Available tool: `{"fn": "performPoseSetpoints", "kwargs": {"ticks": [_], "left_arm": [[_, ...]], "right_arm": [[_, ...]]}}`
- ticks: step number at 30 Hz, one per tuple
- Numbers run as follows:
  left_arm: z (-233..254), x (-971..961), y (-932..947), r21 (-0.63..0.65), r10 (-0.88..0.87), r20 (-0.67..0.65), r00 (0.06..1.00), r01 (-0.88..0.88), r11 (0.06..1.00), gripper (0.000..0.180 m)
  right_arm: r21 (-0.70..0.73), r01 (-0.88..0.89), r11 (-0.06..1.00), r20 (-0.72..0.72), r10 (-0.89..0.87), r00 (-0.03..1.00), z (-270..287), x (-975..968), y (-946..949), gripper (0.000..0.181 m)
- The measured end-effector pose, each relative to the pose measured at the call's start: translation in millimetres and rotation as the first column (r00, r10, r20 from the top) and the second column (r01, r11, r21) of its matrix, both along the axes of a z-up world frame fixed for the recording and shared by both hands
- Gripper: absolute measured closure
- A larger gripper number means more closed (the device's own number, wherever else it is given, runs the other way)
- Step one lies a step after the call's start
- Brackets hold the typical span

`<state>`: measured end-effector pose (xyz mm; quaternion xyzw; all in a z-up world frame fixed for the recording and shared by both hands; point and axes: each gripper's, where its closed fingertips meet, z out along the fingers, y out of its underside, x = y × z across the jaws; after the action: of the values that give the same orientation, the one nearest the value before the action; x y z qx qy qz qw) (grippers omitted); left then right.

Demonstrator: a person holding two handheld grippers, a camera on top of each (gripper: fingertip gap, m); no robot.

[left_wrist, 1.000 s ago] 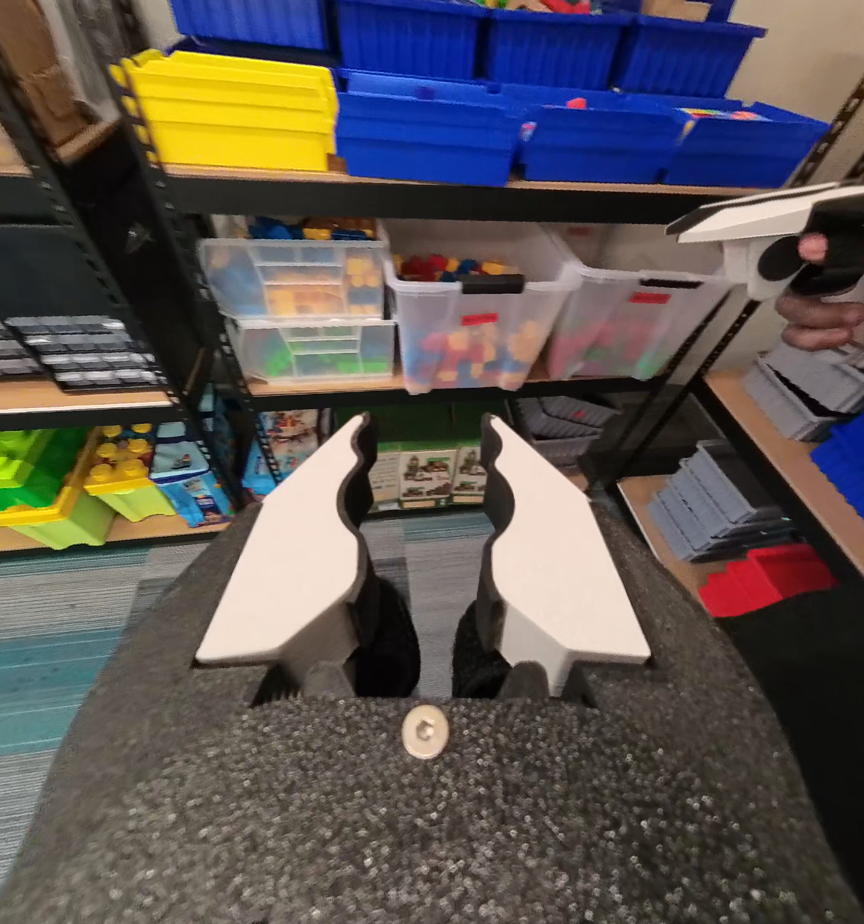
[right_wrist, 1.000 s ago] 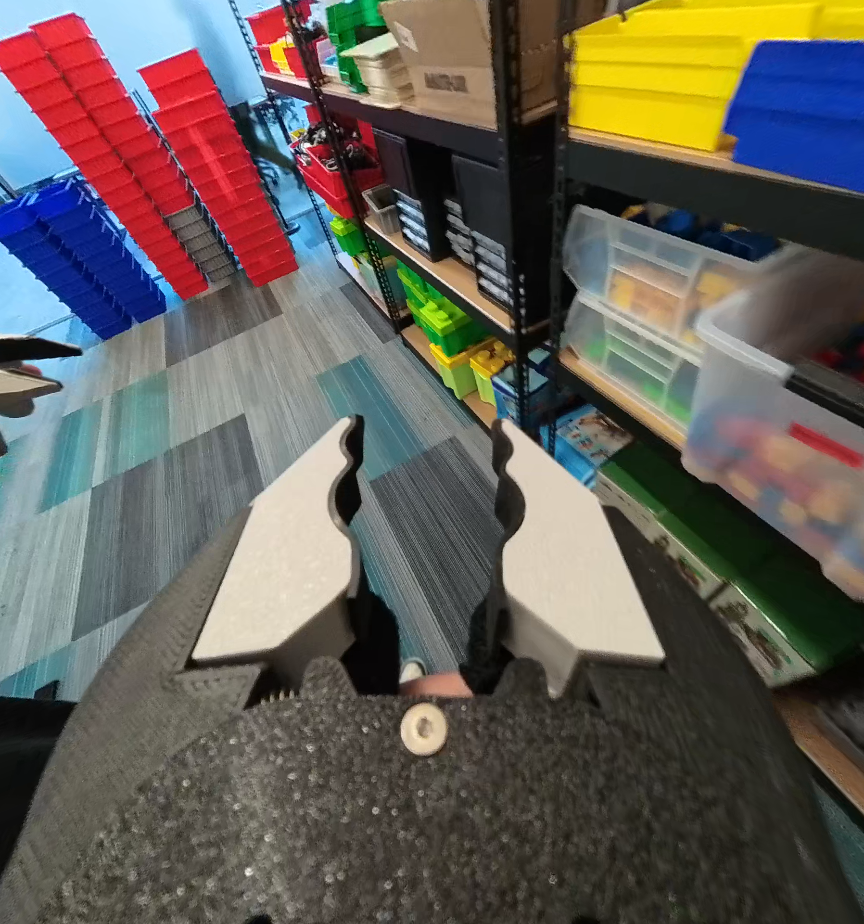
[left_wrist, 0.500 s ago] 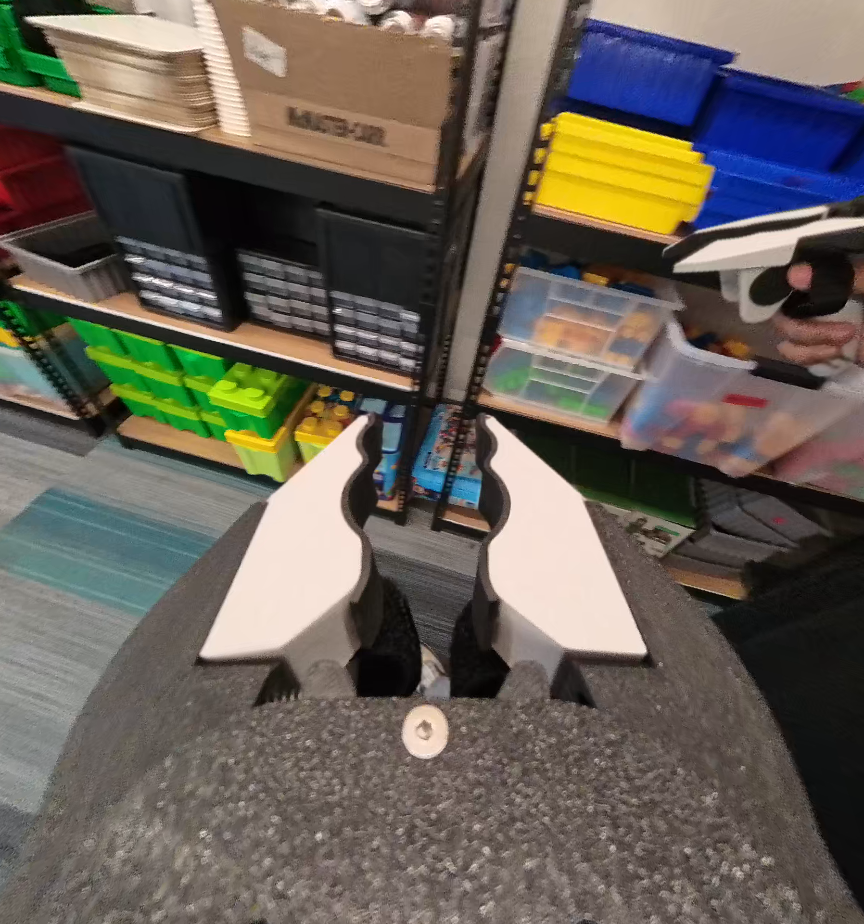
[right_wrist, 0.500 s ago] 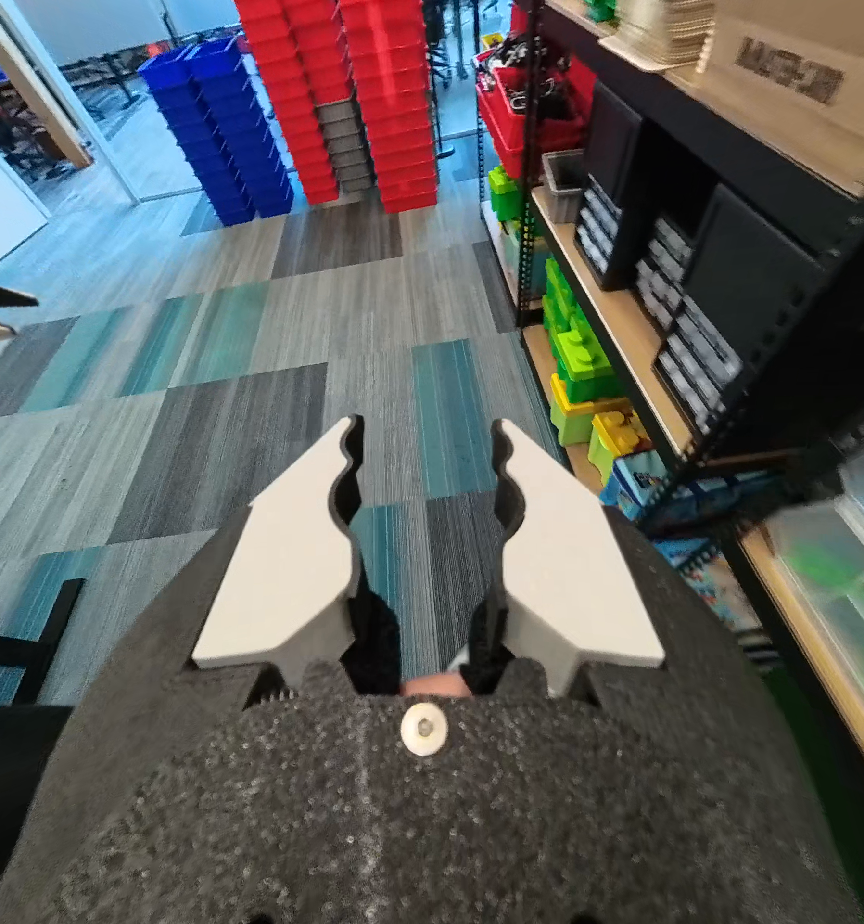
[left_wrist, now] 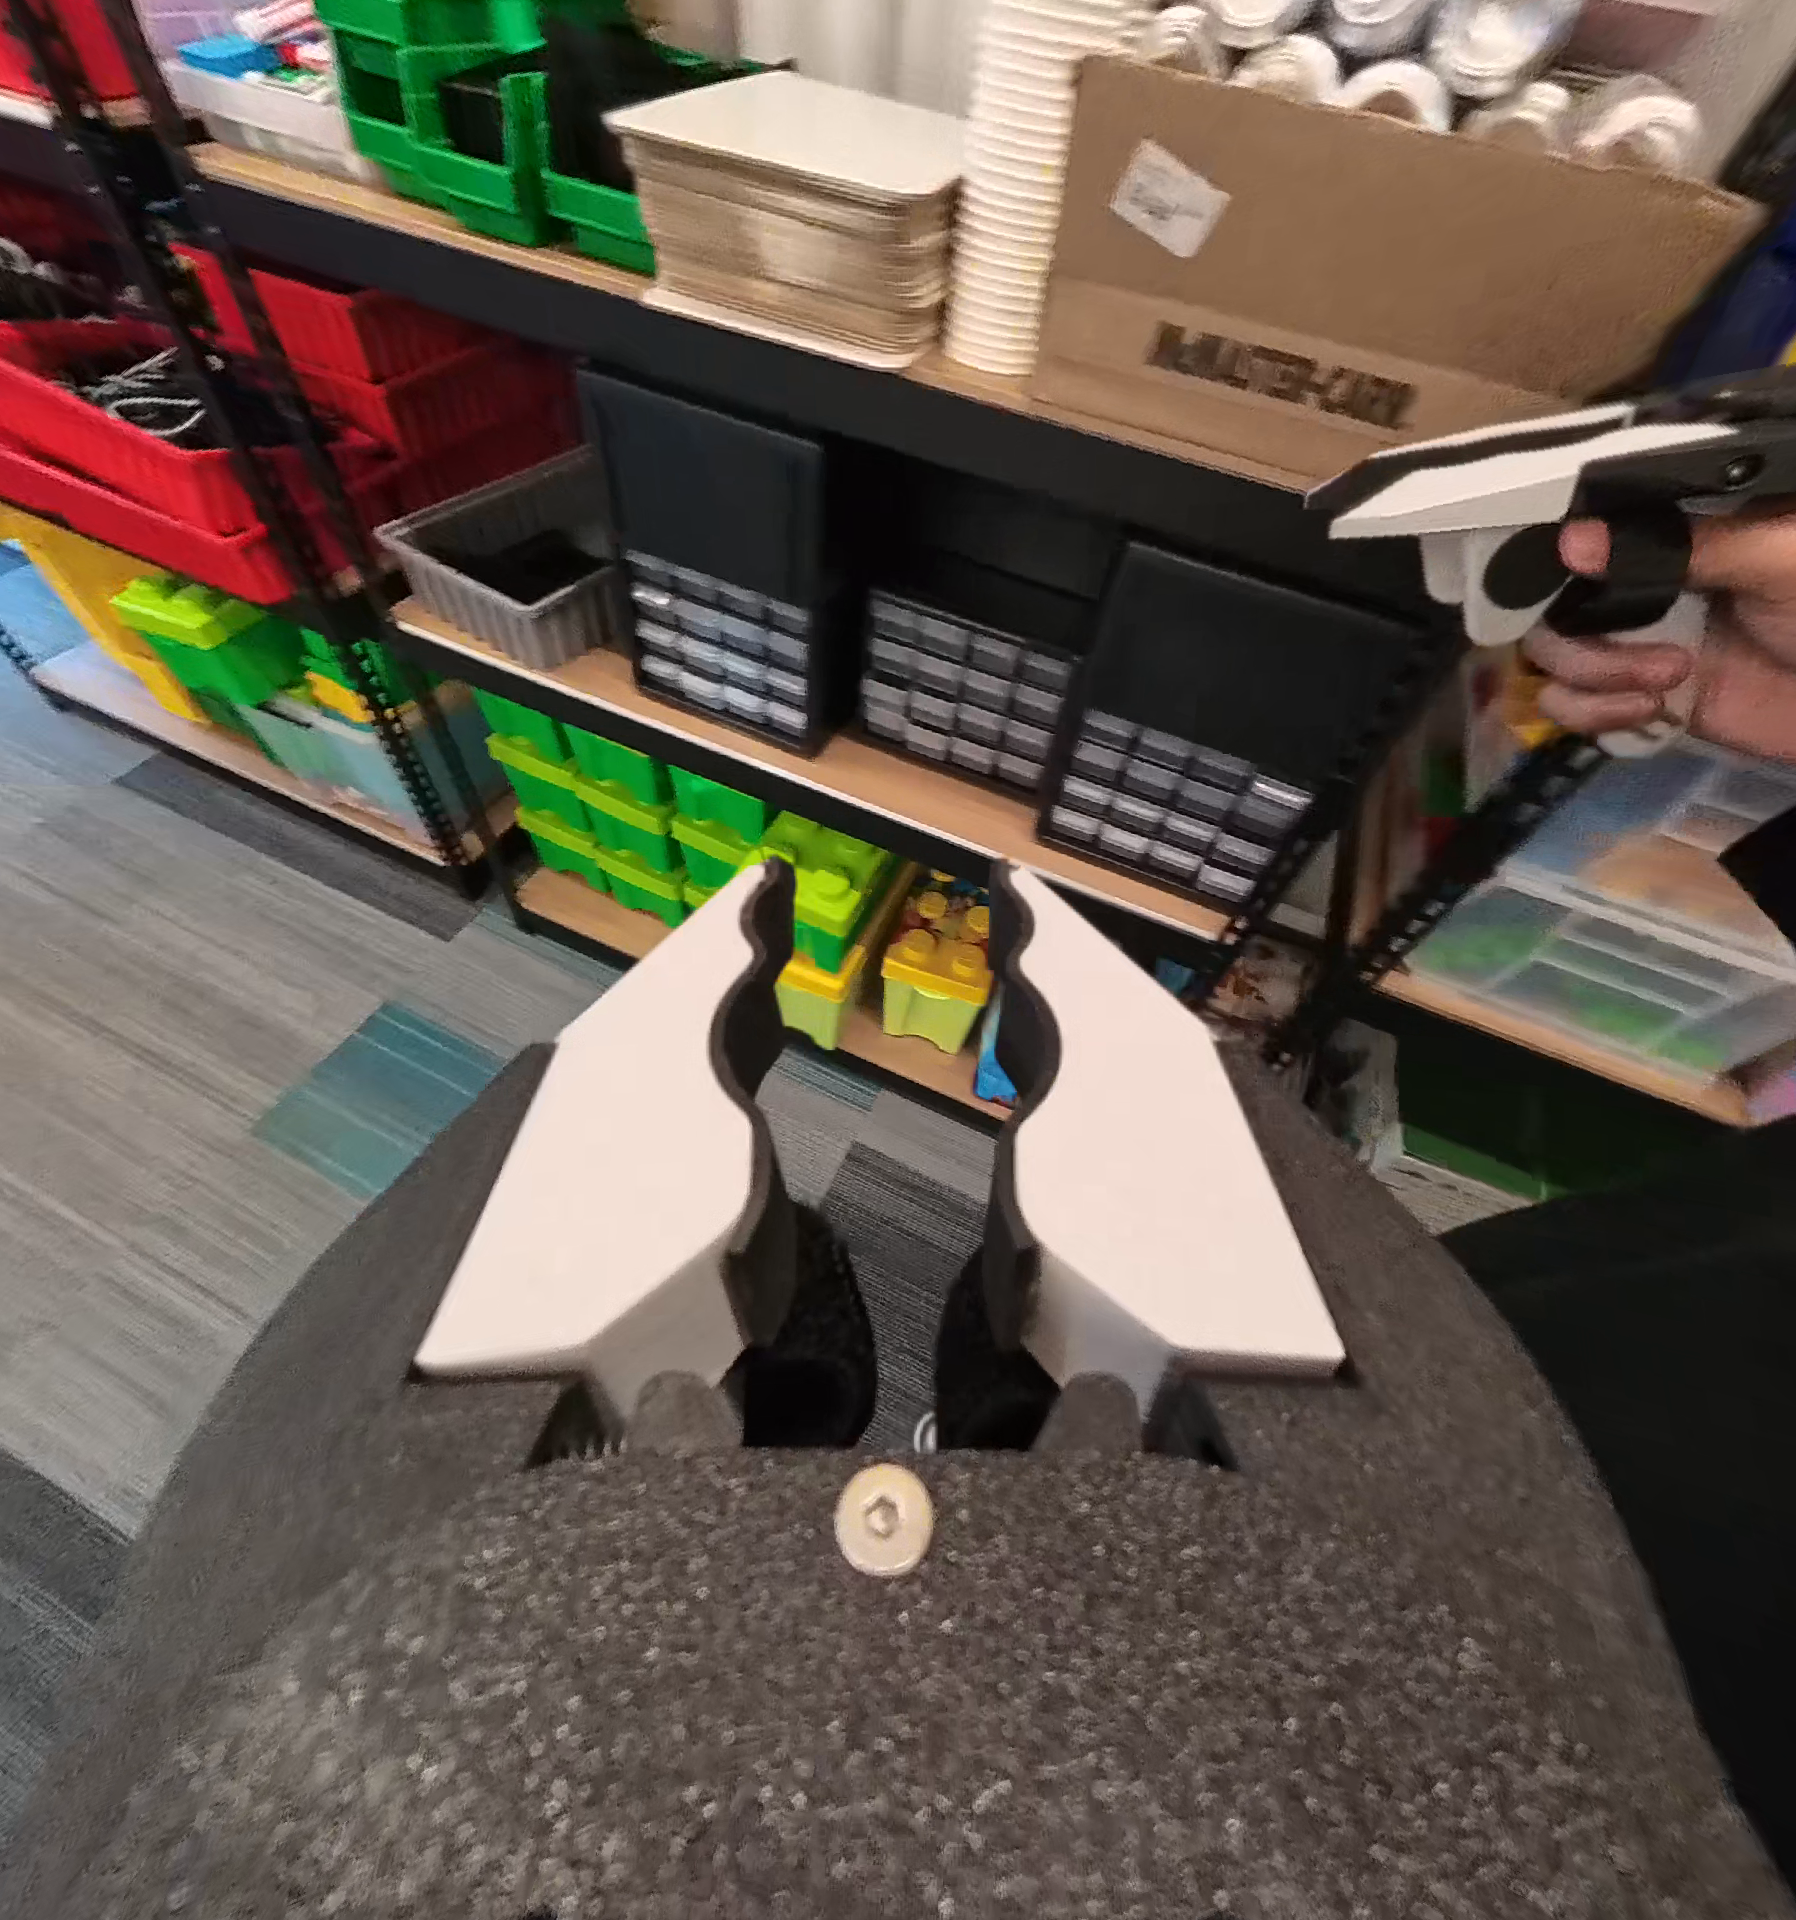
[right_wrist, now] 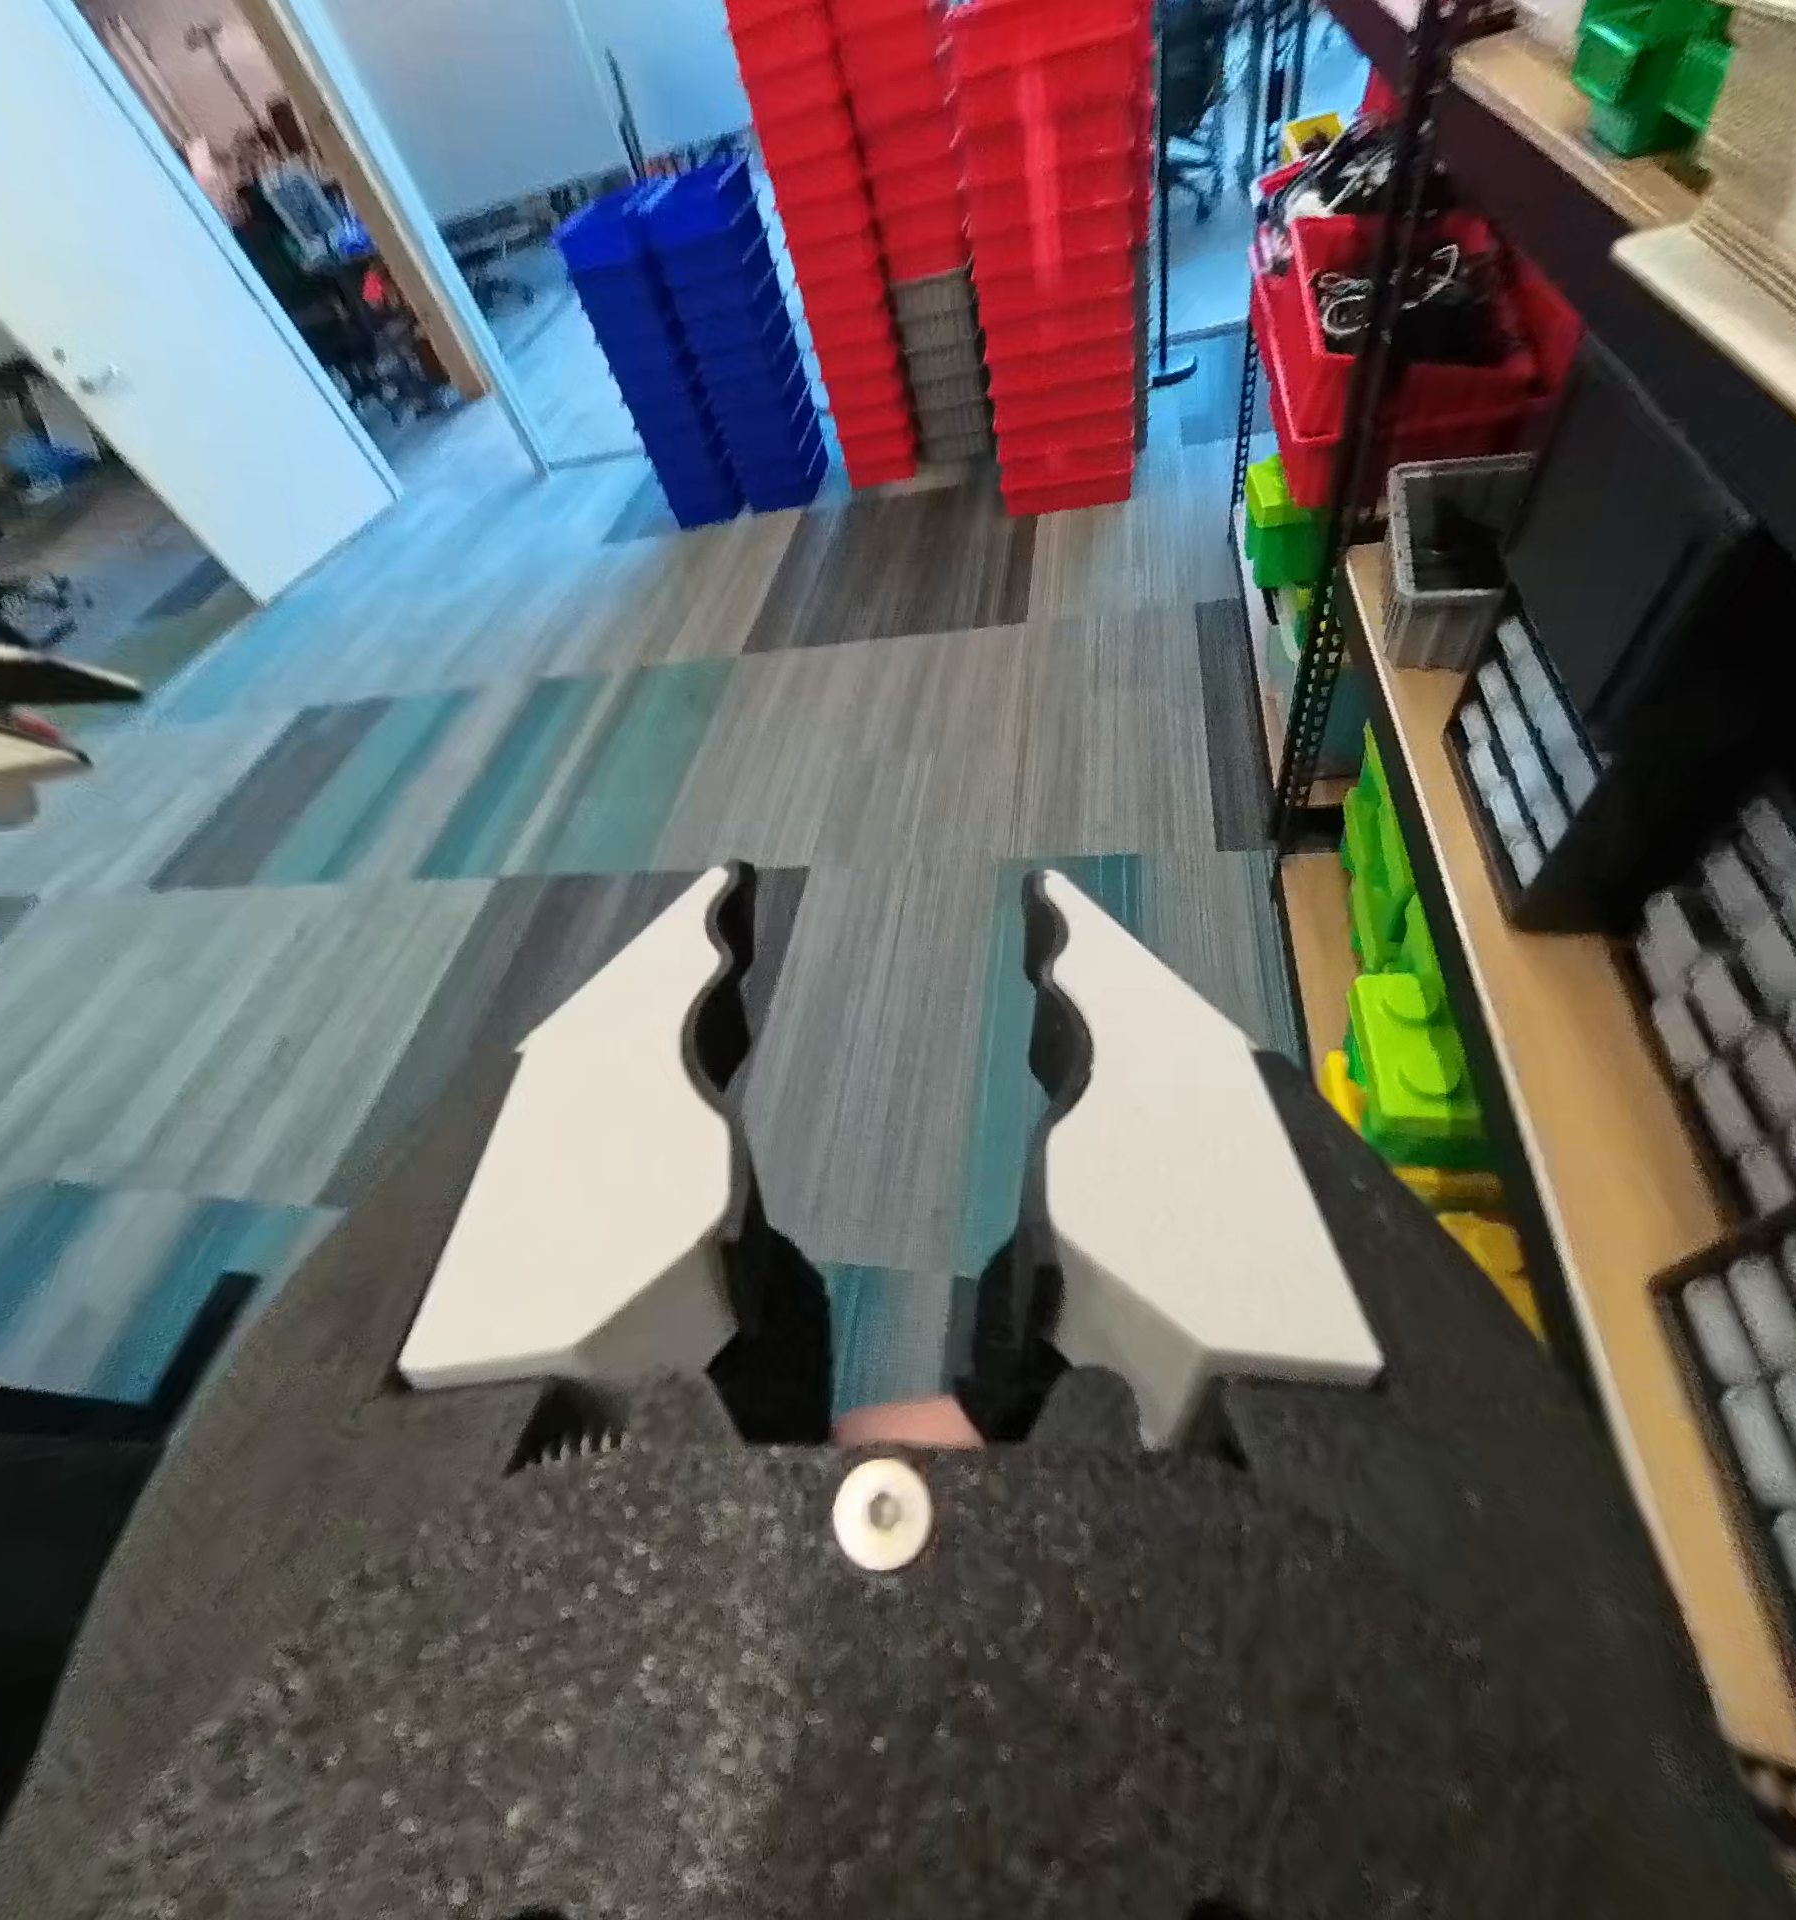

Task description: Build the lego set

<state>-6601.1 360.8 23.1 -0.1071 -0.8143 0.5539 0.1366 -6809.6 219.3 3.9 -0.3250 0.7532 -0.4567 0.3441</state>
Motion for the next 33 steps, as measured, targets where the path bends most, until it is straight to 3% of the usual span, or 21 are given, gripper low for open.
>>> {"fn": "performPoseSetpoints", "kwargs": {"ticks": [4,13,17,20,23,33], "left_arm": [[-6.0,64.2,-62.6,0.023,0.054,-0.022,0.998,-0.054,0.998,0.145],[-36.4,238.2,-216.0,0.001,0.075,-0.002,0.997,-0.075,0.997,0.145],[-24.7,333.1,-286.7,0.002,0.083,-0.008,0.997,-0.083,0.997,0.145],[-11.5,394.8,-334.1,-0.017,0.061,-0.034,0.998,-0.062,0.998,0.145],[-17.1,454.1,-375.5,0.045,0.072,0.015,0.997,-0.073,0.996,0.145],[-44.1,570.2,-524.5,0.080,0.063,0.021,0.998,-0.064,0.995,0.146]], "right_arm": [[-0.063,-0.053,0.997,-0.077,0.048,0.996,-1.5,63.4,-74.5,0.129],[-0.026,-0.060,0.998,-0.069,0.058,0.996,-35.3,239.4,-227.9,0.130],[0.038,-0.067,0.997,-0.056,0.069,0.996,-30.2,337.4,-287.2,0.130],[-0.012,-0.109,0.994,-0.076,0.107,0.991,-14.5,401.9,-325.9,0.130],[-0.009,-0.114,0.993,-0.149,0.111,0.983,-20.4,448.0,-367.5,0.129],[0.032,-0.161,0.986,-0.105,0.163,0.981,-48.5,602.1,-528.3,0.130]]}}
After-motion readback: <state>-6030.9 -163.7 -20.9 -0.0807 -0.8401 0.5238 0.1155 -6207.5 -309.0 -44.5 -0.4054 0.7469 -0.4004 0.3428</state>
